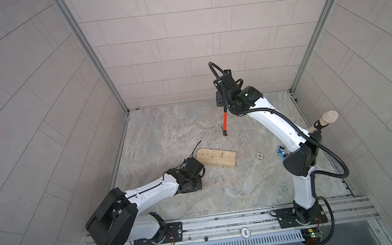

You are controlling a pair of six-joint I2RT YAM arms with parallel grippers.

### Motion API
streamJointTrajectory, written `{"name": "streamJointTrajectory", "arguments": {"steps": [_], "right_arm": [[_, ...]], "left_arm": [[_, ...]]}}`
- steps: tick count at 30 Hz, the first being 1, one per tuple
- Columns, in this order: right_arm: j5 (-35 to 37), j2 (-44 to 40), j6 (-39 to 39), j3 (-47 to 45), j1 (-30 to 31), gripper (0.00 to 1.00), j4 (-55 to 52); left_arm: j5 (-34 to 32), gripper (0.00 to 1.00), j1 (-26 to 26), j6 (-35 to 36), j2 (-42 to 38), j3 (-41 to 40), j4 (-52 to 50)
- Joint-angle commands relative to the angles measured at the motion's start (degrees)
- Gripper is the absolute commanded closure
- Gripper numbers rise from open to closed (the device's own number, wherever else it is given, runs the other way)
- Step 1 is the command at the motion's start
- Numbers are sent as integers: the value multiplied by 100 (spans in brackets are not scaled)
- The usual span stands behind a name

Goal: Use a claw hammer to pull out a nail
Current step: Place the nail at the center of the board.

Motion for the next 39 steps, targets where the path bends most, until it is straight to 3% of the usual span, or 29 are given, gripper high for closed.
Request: {"name": "streamJointTrajectory", "arguments": {"steps": [1, 20, 31, 39], "right_arm": [[118, -268, 56, 11, -35, 100, 168], [188, -382, 79, -176, -34, 100, 198], [197, -406, 72, -211, -29, 100, 199], [206, -462, 81, -297, -28, 100, 199]], "left_arm": [[-108, 94, -18, -49, 45, 49, -5], [-72, 84, -25, -90, 139, 47, 2], [-81, 83, -23, -124, 58, 73, -36], [-100, 70, -28, -51, -164, 109, -16]]}}
